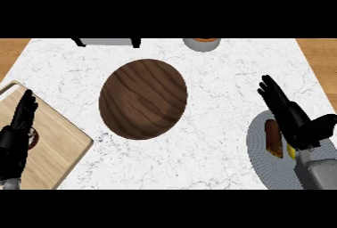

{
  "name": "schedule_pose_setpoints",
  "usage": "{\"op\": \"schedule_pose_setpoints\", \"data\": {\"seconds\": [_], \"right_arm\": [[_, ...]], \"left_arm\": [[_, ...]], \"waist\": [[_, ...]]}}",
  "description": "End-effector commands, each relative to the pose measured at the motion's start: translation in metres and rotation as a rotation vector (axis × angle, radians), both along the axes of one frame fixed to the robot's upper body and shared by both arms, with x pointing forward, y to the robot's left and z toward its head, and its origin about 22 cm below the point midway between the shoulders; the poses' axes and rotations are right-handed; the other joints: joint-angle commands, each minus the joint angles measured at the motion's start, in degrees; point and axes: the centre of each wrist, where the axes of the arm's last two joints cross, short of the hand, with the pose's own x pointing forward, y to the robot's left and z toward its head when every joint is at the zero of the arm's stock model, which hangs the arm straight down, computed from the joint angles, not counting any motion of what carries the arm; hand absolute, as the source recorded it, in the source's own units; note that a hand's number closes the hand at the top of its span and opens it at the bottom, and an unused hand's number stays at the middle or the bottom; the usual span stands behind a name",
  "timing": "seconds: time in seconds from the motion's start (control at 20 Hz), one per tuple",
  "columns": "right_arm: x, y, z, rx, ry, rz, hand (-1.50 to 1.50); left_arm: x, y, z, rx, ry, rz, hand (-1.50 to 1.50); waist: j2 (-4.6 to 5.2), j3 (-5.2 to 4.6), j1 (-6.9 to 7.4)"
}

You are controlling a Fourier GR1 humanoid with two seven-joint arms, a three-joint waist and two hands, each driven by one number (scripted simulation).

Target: Pick the lemon from the placemat and place it in the bowl

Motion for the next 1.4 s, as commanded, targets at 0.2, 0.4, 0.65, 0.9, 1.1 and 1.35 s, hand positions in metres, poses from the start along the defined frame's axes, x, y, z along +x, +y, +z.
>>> {"op": "schedule_pose_setpoints", "data": {"seconds": [0.2,0.4,0.65,0.9,1.1,1.35], "right_arm": [[-0.007,-0.073,0.031,-0.149,-0.194,-0.441,1.50],[-0.048,-0.115,-0.014,-0.456,-0.063,-0.681,1.50],[-0.052,-0.106,-0.038,-0.510,-0.133,-0.669,-1.50],[-0.037,-0.115,-0.007,-0.792,0.013,-0.564,-1.50],[-0.037,-0.143,0.027,-1.052,0.252,-0.484,-1.50],[-0.022,-0.129,0.045,-1.115,0.618,-0.236,-1.50]], "left_arm": [[0.005,-0.058,-0.004,-0.168,0.019,-0.359,0.00],[0.004,-0.079,-0.009,-0.276,0.073,-0.489,0.00],[0.032,-0.098,-0.013,-0.284,0.100,-0.581,0.00],[0.035,-0.108,-0.011,-0.275,0.109,-0.602,0.00],[0.026,-0.110,-0.016,-0.278,0.109,-0.604,0.00],[0.034,-0.116,-0.013,-0.273,0.100,-0.624,0.00]], "waist": [[0.53,0.80,-5.52],[0.98,0.89,-5.17],[1.01,0.99,-1.52],[1.00,0.87,-0.79],[0.96,0.64,-0.09],[1.29,0.68,1.01]]}}
